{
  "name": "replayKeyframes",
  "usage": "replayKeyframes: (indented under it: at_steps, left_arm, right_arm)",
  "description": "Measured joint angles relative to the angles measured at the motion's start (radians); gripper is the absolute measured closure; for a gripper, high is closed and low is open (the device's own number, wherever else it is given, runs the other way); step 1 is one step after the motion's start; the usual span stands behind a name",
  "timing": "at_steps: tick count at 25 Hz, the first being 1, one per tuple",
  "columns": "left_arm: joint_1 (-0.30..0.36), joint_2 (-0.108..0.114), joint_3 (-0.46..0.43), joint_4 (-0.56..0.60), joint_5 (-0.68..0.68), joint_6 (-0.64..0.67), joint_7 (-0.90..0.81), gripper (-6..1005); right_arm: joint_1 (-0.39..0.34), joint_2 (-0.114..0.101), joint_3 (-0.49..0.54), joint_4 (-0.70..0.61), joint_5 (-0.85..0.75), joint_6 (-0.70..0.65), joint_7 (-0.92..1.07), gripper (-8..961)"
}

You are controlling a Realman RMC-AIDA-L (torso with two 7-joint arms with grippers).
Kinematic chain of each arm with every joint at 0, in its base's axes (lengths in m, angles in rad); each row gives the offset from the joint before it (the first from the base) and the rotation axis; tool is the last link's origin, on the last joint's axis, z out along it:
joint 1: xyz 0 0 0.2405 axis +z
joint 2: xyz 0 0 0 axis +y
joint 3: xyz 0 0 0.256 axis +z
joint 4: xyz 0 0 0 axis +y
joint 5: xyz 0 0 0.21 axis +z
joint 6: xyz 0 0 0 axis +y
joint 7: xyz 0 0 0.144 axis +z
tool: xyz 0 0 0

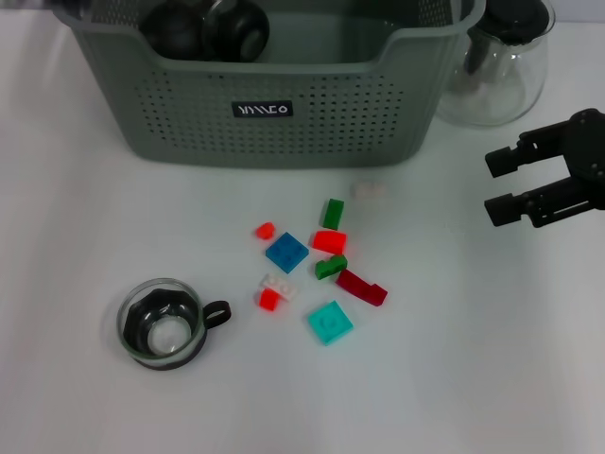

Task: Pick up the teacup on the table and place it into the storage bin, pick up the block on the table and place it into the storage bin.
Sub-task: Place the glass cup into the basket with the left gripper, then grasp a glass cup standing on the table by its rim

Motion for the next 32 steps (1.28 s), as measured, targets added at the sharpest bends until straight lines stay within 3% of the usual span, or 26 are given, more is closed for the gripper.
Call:
replayKeyframes:
  at_steps: [7, 12, 16, 21, 22, 23, 32]
  left_arm:
    - [0.096, 0.021, -0.001, 0.047, 0.067, 0.282, 0.066, 435]
    - [0.173, 0.013, 0.010, 0.129, 0.161, 0.378, 0.064, 435]
    - [0.213, -0.012, 0.025, 0.182, 0.322, 0.383, 0.064, 436]
    - [0.213, -0.065, 0.020, 0.189, 0.578, 0.349, 0.056, 436]
    - [0.213, -0.065, 0.020, 0.189, 0.578, 0.349, 0.056, 436]
    - [0.203, -0.092, 0.041, 0.179, 0.700, 0.298, 0.034, 436]
    - [0.184, -0.092, 0.175, 0.059, 0.780, 0.193, -0.056, 435]
  right_arm:
    - [-0.005, 0.012, 0.017, 0.002, 0.000, 0.019, 0.004, 142]
    - [-0.005, 0.016, 0.018, 0.029, 0.000, 0.043, 0.003, 143]
    - [0.001, 0.018, 0.018, 0.049, 0.000, 0.060, -0.003, 143]
    - [0.003, 0.032, 0.010, 0.050, 0.000, 0.075, -0.004, 143]
    - [0.004, 0.033, 0.009, 0.051, 0.000, 0.076, -0.004, 143]
    - [0.005, 0.034, 0.009, 0.051, 0.000, 0.077, -0.004, 143]
    - [0.005, 0.034, 0.015, 0.052, 0.000, 0.080, -0.005, 143]
